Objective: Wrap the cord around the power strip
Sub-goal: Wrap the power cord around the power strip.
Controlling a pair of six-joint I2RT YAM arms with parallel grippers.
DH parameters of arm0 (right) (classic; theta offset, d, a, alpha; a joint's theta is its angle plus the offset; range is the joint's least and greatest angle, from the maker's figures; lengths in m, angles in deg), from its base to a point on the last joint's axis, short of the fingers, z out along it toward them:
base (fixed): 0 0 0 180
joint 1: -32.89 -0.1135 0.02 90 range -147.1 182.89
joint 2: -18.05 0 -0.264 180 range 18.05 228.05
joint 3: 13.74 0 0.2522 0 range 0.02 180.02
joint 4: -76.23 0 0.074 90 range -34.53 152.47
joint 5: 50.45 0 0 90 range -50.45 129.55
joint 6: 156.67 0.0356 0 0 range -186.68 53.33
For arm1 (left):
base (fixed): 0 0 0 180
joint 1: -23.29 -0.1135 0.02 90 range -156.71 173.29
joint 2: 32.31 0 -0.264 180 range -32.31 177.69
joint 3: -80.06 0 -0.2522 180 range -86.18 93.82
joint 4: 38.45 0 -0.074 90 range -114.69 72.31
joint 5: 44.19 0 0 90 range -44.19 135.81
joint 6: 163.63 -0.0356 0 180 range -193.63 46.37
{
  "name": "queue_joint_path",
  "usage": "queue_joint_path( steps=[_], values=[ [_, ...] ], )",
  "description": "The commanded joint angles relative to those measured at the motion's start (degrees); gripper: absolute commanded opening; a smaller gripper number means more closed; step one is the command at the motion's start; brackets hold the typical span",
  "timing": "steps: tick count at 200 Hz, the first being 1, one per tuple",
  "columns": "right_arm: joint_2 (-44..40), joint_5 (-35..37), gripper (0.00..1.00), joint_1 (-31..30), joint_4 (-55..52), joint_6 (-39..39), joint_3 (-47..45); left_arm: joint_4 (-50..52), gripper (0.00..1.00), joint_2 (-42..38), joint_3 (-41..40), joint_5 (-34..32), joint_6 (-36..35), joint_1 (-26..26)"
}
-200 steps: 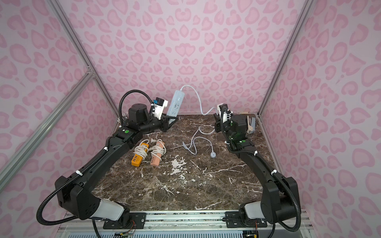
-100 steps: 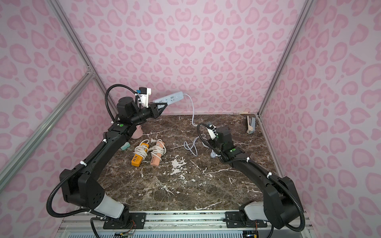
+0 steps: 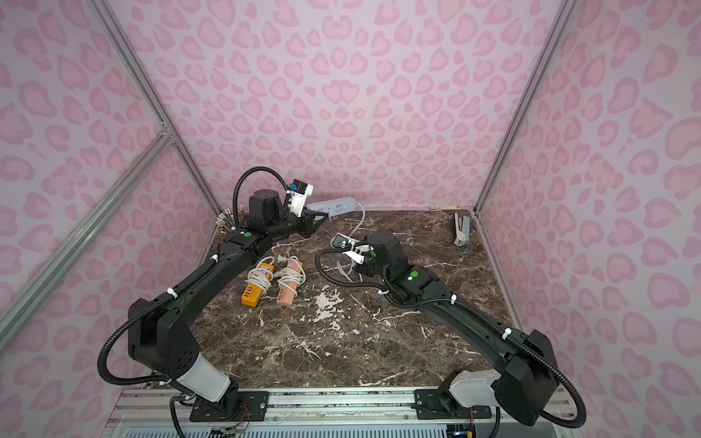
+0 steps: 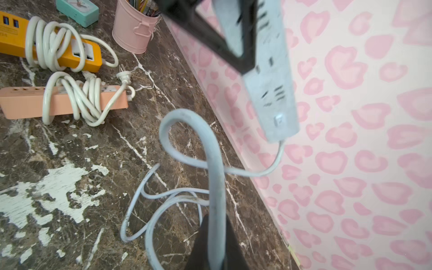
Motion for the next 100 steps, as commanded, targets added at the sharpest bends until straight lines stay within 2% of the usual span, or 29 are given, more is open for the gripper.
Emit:
queue_joint_path(
  steps=[1,30,63,86,100],
  values=[
    [1.5,-5.7,0.00,3.4,-0.7,-1.9,7.1,4.0,0.03,1.0,1.6,4.9,-7.2,0.9],
    [5.9,-7.4,0.00,10.4,-3.5,-2.3,14.3,4.9,0.03,0.7,0.2,17.5,-8.0,1.1],
    [11.1,-13.9,0.00,17.3,-5.1,-0.9,18.3,1.6,0.03,-1.8,-2.8,33.9,-8.0,1.8],
    [14.5,-23.0,0.00,20.0,-7.1,2.2,21.5,-5.1,0.03,-4.1,-5.3,40.0,-5.6,2.8],
    [15.7,-31.1,0.00,22.0,-6.4,5.5,21.2,-14.9,0.03,-6.1,-9.0,39.9,-0.4,3.1]
  ],
)
